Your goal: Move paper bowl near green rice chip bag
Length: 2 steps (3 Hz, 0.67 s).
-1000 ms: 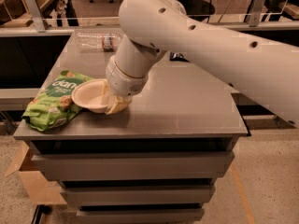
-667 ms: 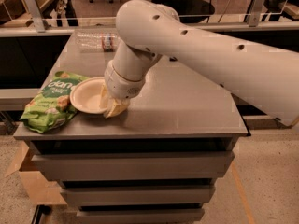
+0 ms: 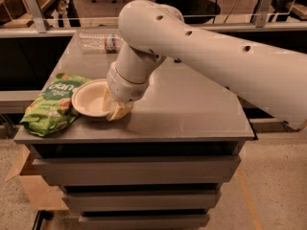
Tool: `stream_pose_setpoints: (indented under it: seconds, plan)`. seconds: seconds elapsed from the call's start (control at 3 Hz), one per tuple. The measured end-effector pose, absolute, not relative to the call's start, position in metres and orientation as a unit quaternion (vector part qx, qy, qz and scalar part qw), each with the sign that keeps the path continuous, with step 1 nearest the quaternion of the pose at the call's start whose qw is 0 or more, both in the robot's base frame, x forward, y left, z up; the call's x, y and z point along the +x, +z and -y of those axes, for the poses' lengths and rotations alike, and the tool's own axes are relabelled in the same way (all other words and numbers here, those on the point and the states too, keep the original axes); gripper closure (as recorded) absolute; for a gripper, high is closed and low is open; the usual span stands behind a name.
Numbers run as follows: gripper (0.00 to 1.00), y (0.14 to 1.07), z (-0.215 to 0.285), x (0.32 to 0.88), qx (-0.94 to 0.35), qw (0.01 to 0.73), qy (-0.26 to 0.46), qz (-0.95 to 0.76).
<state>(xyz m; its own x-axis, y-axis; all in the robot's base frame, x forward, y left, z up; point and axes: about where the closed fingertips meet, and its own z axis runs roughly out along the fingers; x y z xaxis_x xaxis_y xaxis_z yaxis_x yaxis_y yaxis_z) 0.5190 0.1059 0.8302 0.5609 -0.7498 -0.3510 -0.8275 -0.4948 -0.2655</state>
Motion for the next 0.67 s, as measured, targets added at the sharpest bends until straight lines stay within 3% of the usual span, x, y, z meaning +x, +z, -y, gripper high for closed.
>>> stream_pose_setpoints:
  seconds: [0.67]
  plan:
    - [0.13,0.8304,-0.1073,0.5173,-0.861,0.204,0.094,-0.457]
